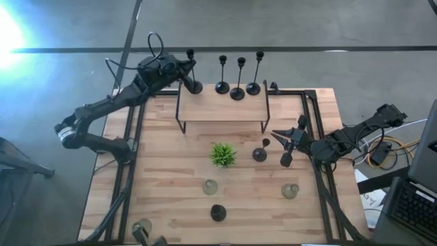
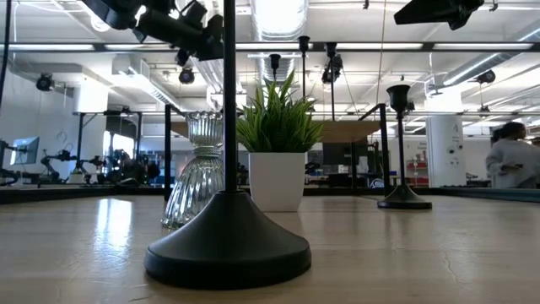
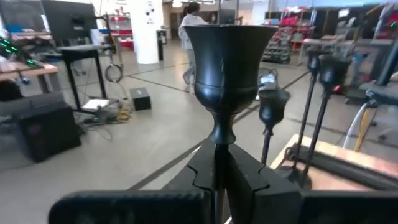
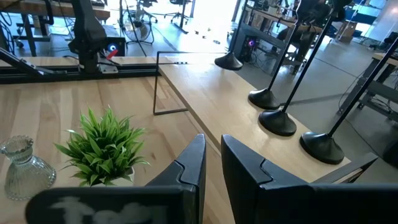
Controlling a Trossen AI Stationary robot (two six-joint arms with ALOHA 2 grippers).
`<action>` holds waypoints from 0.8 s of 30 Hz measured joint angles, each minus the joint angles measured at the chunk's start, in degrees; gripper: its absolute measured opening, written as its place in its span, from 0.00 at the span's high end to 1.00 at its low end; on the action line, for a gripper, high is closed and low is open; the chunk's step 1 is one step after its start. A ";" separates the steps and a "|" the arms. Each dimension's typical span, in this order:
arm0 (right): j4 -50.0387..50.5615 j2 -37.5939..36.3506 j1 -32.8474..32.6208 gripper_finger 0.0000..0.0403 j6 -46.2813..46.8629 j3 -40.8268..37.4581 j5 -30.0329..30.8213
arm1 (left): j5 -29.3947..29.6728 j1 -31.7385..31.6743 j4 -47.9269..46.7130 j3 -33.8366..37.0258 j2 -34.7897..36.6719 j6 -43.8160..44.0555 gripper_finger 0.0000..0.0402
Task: Pick & Place candle stick holders
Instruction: Put the large black candle holder on the shelf
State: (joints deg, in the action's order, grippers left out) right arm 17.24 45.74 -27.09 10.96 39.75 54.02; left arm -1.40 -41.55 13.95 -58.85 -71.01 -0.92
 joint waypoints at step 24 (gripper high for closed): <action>0.19 0.02 0.00 0.89 0.66 0.00 -0.04 | -2.31 -3.42 0.12 0.00 -4.31 1.66 0.96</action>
State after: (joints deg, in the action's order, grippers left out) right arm 17.42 45.76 -27.09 11.62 39.75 53.98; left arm -3.71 -44.96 14.07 -58.85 -75.32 0.75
